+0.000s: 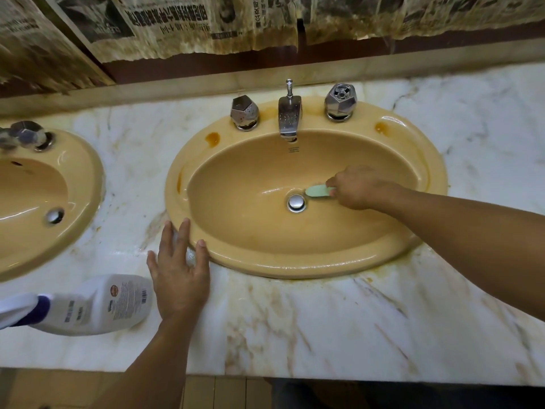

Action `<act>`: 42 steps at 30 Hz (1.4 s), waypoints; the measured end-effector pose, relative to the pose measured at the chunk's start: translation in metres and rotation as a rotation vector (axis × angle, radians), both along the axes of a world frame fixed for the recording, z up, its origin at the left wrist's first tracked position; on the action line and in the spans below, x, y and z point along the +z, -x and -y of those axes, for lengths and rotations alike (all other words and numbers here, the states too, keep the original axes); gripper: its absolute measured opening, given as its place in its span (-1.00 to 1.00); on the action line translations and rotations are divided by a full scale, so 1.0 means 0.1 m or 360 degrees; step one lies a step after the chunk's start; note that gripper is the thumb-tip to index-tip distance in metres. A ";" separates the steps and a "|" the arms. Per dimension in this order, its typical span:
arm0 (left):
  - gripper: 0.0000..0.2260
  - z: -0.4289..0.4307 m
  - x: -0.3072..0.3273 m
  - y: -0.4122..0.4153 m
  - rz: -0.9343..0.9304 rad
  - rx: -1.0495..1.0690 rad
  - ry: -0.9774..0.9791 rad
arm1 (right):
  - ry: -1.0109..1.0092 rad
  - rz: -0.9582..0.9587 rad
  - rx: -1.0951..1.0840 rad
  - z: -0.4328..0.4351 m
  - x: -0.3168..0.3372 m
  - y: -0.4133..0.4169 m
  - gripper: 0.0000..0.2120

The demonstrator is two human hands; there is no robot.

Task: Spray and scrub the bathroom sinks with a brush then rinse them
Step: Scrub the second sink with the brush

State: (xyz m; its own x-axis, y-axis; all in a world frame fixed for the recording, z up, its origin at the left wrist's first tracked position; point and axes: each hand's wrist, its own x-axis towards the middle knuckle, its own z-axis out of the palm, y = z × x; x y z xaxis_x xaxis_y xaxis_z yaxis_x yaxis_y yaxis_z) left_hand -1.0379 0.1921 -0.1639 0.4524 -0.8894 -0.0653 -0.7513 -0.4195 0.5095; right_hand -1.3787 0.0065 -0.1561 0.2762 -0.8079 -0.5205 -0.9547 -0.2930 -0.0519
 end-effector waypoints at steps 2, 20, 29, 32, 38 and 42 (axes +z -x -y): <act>-0.54 0.00 0.01 0.00 -0.0010 0.0009 0.0010 | -0.0126 0.0010 0.0020 -0.05 -0.01 0.00 -0.72; -0.50 0.01 0.01 0.01 -0.0027 0.0019 0.0033 | -0.0559 0.0282 0.0063 -0.12 -0.09 -0.18 -0.75; -0.49 0.00 0.00 0.00 -0.0023 0.0032 0.0016 | -0.0109 -0.0041 0.0161 -0.26 -0.13 -0.42 -0.73; -0.49 0.00 0.01 0.00 -0.0031 0.0035 0.0027 | -0.0062 -0.0214 0.0260 -0.14 0.01 -0.34 -0.76; -0.50 0.00 -0.01 -0.01 -0.0018 0.0027 0.0021 | 0.0228 -0.0415 0.0484 -0.18 0.05 -0.31 -0.79; -0.51 0.00 -0.02 -0.02 0.0000 0.0003 0.0036 | 0.0125 -0.0298 0.0400 -0.30 -0.04 -0.24 -0.77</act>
